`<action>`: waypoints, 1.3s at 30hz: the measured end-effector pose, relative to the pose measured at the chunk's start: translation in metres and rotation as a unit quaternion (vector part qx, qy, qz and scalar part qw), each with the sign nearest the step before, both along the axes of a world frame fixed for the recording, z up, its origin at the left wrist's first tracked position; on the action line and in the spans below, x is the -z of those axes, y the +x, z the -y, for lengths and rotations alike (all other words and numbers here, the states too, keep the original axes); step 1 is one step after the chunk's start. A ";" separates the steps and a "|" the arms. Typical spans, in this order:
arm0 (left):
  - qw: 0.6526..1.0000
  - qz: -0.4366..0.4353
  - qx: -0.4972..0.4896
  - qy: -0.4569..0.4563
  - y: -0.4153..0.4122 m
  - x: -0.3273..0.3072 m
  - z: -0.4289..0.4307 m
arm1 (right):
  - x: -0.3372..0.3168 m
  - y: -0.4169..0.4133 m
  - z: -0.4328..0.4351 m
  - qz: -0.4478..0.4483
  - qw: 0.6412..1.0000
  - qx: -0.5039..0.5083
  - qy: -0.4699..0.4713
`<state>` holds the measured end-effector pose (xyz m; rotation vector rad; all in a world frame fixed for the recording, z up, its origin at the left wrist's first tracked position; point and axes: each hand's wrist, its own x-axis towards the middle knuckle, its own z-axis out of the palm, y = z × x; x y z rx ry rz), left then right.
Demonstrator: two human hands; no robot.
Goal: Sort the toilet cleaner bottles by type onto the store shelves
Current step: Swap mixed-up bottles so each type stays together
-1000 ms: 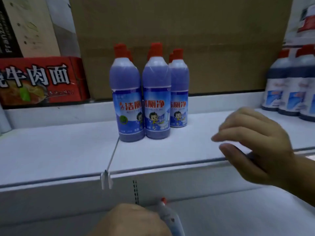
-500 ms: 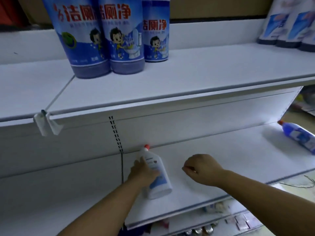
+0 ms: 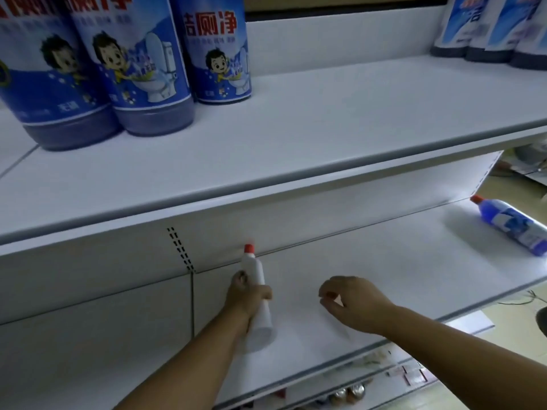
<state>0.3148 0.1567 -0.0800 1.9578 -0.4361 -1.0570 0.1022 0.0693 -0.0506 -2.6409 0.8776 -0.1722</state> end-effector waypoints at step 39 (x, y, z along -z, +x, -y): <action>0.865 -0.415 0.246 -0.140 -0.334 -0.090 0.188 | 0.012 -0.344 0.190 0.098 0.926 0.364 0.008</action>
